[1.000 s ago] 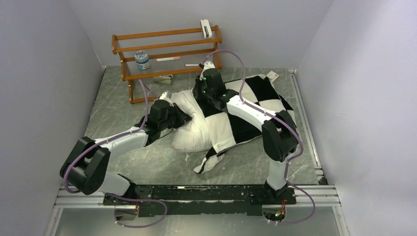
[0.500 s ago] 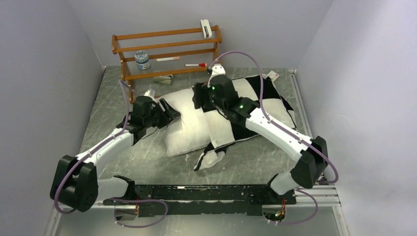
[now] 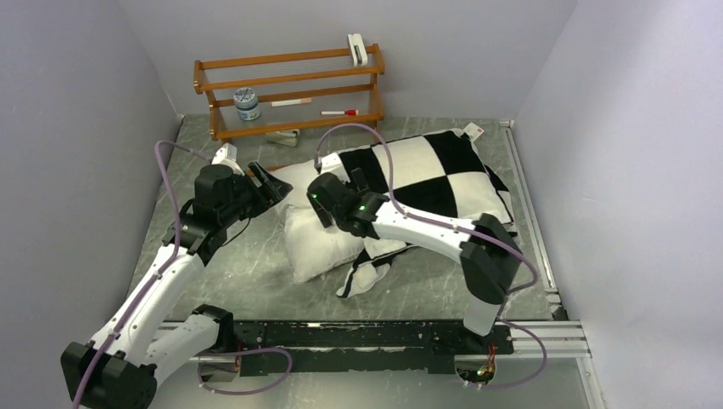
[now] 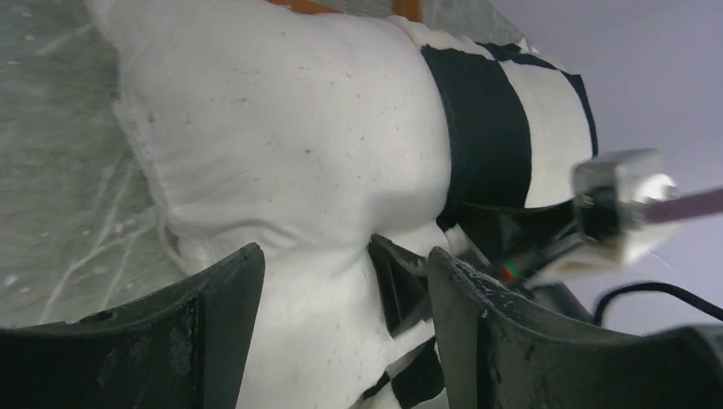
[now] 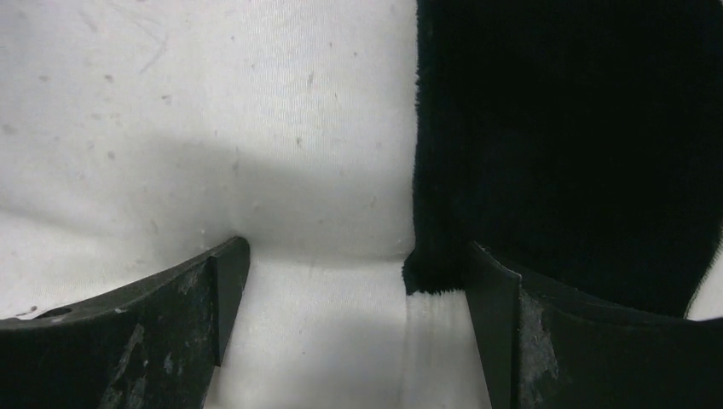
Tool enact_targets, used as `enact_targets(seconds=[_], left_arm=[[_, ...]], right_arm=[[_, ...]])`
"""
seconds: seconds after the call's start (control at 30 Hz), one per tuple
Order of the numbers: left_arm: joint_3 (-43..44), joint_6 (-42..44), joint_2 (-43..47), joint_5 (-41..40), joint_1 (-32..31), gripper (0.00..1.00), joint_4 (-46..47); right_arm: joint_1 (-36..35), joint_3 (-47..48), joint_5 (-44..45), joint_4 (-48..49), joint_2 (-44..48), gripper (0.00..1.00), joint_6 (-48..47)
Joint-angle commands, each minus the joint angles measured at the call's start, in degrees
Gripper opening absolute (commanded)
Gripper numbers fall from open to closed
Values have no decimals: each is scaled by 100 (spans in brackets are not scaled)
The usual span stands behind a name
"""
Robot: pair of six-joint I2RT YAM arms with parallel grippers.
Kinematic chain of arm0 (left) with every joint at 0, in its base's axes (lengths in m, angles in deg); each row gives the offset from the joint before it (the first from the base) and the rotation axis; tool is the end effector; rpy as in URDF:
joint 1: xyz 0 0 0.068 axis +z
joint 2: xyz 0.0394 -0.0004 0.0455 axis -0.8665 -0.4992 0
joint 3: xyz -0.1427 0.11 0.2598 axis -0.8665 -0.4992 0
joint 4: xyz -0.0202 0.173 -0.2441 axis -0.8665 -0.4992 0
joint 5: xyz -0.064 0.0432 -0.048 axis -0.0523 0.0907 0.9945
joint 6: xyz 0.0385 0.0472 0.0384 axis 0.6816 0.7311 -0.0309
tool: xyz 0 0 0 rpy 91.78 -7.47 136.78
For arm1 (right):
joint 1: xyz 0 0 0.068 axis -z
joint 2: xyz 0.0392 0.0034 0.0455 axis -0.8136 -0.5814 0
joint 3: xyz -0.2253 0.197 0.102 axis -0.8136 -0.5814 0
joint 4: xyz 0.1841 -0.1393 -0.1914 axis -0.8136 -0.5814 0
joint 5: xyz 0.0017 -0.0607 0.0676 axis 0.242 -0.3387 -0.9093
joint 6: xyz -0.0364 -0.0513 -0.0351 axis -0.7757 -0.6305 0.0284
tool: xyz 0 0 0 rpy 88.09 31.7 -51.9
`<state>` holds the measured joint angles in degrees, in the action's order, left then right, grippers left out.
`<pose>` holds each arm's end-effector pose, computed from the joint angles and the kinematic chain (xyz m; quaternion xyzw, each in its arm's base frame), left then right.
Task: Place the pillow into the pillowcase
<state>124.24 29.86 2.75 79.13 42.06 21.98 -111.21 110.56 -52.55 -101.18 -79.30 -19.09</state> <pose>0.2388 -0.0842 0.3278 -0.1819 0.8229 -0.3268 0.4277 0.2691 0.3506 0.2815 -0.2158 0.8659 -0.0044 0.4513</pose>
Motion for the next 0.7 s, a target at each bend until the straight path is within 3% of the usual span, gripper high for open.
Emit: enact_targets(seconds=[0.0, 0.03, 0.07, 0.13, 0.17, 0.2, 0.33, 0.47, 0.67], left_arm=[[-38, 264, 324, -619, 77, 72, -638], [-45, 296, 360, -620, 77, 71, -672], [-38, 347, 388, -620, 77, 69, -693], [46, 473, 406, -617, 83, 66, -742], [97, 608, 408, -607, 86, 65, -725], [157, 767, 389, -488, 90, 63, -715], [771, 1085, 126, -21, 121, 60, -1497], [716, 971, 398, 305, 151, 58, -1473], [491, 542, 628, 1487, 165, 29, -1060]], right_arm=[[39, 38, 559, 125, -715, 94, -351], [91, 96, 519, 117, -804, 89, -398], [151, 135, 422, 139, -815, 76, -448], [256, 152, 315, 288, -675, 22, -584], [287, 169, 305, 341, -562, 8, -684], [304, 216, 253, 326, -431, 0, -768], [531, 2, -750, 568, 778, 0, -872], [1249, -335, -2251, 1109, 1982, 0, -418], [2129, -103, -2847, 1026, 2702, 0, -117]])
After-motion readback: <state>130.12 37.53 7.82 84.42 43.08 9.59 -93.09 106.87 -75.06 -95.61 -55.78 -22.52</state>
